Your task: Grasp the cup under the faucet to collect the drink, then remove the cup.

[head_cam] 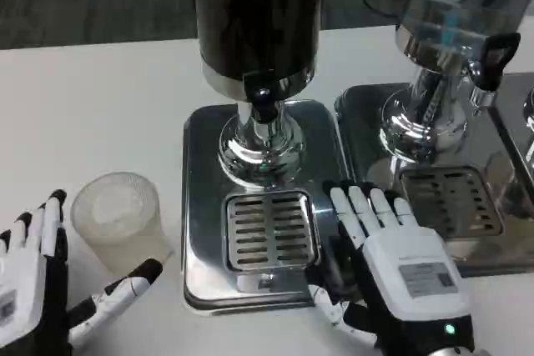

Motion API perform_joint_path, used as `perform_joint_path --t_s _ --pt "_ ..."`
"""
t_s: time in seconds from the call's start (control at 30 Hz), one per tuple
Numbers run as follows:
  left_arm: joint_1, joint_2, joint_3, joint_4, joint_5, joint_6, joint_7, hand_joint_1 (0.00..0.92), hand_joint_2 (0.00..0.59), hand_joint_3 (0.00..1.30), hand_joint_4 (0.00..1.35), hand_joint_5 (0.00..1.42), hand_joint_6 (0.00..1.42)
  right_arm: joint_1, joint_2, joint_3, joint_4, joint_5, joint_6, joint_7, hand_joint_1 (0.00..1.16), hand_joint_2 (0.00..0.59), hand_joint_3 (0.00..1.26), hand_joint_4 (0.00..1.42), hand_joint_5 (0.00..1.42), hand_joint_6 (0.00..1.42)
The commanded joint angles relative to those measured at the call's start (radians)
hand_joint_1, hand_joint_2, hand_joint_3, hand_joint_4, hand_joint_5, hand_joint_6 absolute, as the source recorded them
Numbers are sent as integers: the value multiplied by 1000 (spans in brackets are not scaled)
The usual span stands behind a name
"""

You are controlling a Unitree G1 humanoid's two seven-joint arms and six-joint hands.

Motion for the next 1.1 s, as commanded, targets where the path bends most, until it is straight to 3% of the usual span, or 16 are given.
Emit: perform_joint_path --t_s 0.03,0.3,0.6,0.83,1.1 --pt "0 13 6 4 -7 -8 -2 0 51 0 0 0 0 -5 6 -2 -6 3 6 -3 320 411 0 0 0 0" --pt "-1 11 7 6 -15 -15 -2 0 44 0 0 0 0 2 4 -5 -11 4 7 -3 320 411 0 0 0 0" --pt "0 11 36 26 -62 -106 59 0 0 0 0 0 0 -7 1 -9 -6 10 3 2 320 411 0 0 0 0" --pt "-64 11 73 161 -238 -281 36 0 0 0 0 0 0 -10 5 -22 -6 17 11 3 320 411 0 0 0 0" --pt "-124 21 68 274 -288 -397 -4 0 0 0 0 0 0 -9 14 -19 -21 9 27 15 319 411 0 0 0 0"
